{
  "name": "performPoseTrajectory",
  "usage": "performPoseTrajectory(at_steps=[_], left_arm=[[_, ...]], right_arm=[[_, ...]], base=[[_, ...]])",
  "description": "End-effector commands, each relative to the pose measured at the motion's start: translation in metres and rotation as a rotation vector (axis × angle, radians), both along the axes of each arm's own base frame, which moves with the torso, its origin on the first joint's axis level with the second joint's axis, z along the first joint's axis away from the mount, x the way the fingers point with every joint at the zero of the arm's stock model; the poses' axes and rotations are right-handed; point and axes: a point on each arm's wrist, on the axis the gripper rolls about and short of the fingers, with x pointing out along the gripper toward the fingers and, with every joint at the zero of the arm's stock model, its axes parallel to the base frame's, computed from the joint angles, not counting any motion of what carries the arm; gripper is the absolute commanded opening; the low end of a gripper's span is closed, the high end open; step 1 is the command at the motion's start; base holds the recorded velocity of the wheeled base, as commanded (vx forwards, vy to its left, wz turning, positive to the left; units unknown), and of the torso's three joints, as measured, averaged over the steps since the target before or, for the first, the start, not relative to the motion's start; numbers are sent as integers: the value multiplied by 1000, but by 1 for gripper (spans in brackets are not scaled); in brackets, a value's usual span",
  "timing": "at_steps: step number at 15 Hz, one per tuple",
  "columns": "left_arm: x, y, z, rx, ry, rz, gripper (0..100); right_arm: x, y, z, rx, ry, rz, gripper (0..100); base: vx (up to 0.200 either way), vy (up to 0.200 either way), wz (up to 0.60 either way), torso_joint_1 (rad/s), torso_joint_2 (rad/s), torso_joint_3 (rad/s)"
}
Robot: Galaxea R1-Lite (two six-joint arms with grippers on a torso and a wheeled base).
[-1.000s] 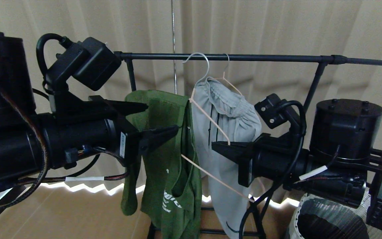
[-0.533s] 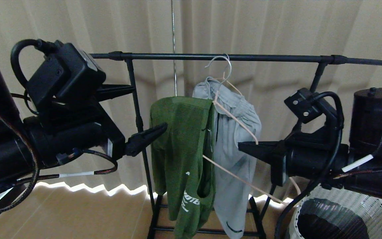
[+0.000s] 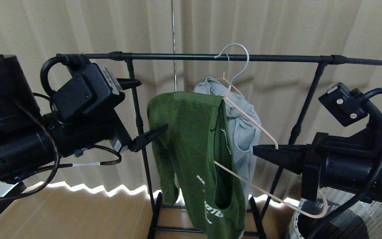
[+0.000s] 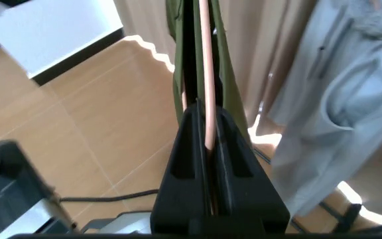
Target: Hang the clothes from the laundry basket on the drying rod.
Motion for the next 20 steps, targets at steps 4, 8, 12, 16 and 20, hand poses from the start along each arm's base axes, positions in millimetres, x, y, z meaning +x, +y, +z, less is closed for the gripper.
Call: performPoseTrajectory(at_steps=[4, 8, 12, 16, 20], left_arm=[[34, -18, -5, 15, 14, -4, 100], [36, -20, -1, 8, 5, -25, 100], [35, -19, -1, 7, 4, -27, 100], [35, -19, -1, 8, 6, -29, 0], [35, -19, -2, 9, 7, -27, 0]], right_arm=[[-12, 10, 3, 2, -20, 78, 0], [-17, 13, 3, -18, -42, 113, 0], [-23, 17, 2, -29, -57, 149, 0], [-23, 18, 3, -29, -59, 150, 0], [-22, 17, 3, -28, -60, 145, 0]], base=[[0, 0, 0, 0, 0, 0], [0, 0, 0, 0, 0, 0], [0, 0, 0, 0, 0, 0], [0, 0, 0, 0, 0, 0], [0, 0, 0, 0, 0, 0]])
